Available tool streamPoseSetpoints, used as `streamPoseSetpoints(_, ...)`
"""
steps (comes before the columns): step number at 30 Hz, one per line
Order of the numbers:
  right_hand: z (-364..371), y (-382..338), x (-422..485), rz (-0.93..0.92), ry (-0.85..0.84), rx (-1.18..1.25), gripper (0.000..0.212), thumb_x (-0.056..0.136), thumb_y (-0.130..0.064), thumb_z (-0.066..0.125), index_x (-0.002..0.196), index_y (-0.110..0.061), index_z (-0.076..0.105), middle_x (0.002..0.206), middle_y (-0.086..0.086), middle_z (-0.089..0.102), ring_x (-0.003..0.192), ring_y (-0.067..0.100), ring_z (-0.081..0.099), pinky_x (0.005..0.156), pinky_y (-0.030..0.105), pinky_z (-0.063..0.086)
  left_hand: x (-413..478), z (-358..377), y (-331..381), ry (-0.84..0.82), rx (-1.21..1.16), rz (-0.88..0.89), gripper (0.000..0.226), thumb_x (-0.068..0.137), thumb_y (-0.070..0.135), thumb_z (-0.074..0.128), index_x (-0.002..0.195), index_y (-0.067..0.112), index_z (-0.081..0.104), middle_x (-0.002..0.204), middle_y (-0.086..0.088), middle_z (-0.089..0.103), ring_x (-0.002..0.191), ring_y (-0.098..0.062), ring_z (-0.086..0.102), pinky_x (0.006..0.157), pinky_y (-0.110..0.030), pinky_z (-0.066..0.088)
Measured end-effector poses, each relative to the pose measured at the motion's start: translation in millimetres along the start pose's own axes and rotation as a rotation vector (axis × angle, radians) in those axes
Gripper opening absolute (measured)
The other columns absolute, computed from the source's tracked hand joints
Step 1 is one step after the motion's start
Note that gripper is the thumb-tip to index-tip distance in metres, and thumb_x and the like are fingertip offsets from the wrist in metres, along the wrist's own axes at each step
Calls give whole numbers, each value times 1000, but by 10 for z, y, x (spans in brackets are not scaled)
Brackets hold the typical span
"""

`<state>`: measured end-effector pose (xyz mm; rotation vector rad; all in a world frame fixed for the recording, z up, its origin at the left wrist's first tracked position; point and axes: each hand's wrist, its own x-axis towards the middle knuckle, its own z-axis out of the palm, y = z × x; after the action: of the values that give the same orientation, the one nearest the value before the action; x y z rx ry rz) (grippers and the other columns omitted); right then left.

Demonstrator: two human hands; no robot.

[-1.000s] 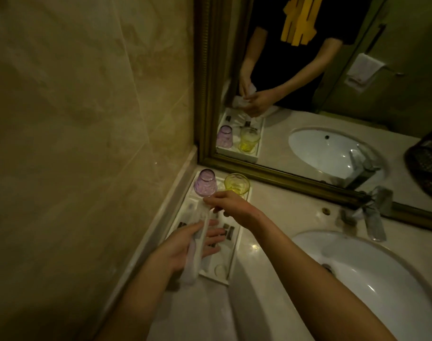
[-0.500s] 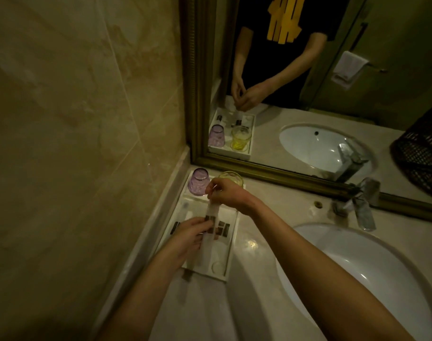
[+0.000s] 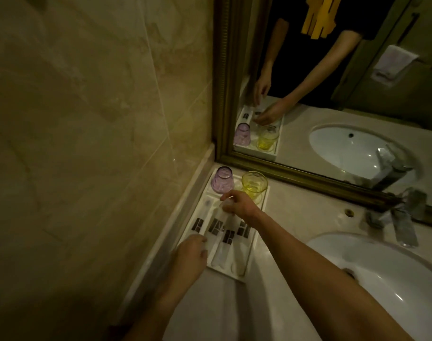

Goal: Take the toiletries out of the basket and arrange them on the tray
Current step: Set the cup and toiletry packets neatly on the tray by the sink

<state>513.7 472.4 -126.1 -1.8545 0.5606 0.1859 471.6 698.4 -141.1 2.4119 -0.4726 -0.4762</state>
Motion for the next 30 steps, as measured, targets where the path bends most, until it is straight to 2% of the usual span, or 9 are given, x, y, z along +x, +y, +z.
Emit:
streamPoseSetpoints(3,67,9,64,0,-1,-103,33,90,1,72,123,-2,68,112,15,62,102,29,63,94,44,56,-149,135,-51,-110,124,123,50,98,21,53,147,17,45,155,-3,45,141,-16,42,117,-30,33)
streamPoseSetpoints(5,83,11,79,-39,1,-236,38,91,-5,74,128,-6,66,124,14,63,113,31,63,97,43,55,-186,193,-89,-145,172,138,55,100,23,50,152,18,36,161,-1,34,147,-14,31,121,-29,27)
streamPoseSetpoints(7,87,28,93,-93,-5,-331,44,91,-5,74,133,-7,63,132,15,63,117,32,64,98,42,55,-190,237,-112,-142,225,156,58,100,26,50,154,18,30,164,0,29,149,-14,27,121,-30,28)
streamPoseSetpoints(12,44,76,103,-159,1,-420,47,93,3,68,138,-3,59,143,18,54,130,32,58,104,41,53,-48,293,-97,-173,270,156,58,102,28,46,155,15,26,165,-4,25,149,-17,29,121,-33,28)
streamPoseSetpoints(14,49,96,94,-196,-7,-545,44,95,0,65,138,-4,59,144,17,54,131,32,56,107,40,48,16,316,-89,-204,276,167,57,103,28,45,154,12,28,165,-6,27,148,-19,31,119,-31,28)
streamPoseSetpoints(17,114,133,37,-286,-104,-783,44,98,-3,57,142,-6,57,151,14,52,136,31,53,110,37,42,68,357,-97,-237,283,197,56,103,29,43,154,11,29,165,-6,27,150,-18,27,118,-27,23)
streamPoseSetpoints(22,236,274,-23,-395,-211,-1063,56,94,-1,56,149,-7,51,163,11,40,142,32,49,116,42,39,98,395,-104,-281,279,206,57,103,29,42,156,14,26,165,-5,25,149,-17,28,120,-29,23)
streamPoseSetpoints(25,275,323,-34,-375,-203,-1122,60,94,-3,56,153,-8,46,167,9,34,145,29,45,123,43,25,109,403,-91,-289,277,215,57,103,28,42,156,14,25,165,-4,25,149,-17,29,120,-29,24)
streamPoseSetpoints(30,324,358,-68,-381,-163,-1144,58,94,-6,58,152,-8,47,165,10,35,144,27,46,126,42,19,78,361,-151,-192,288,204,58,101,27,45,155,13,28,164,-4,30,146,-17,34,117,-28,28)
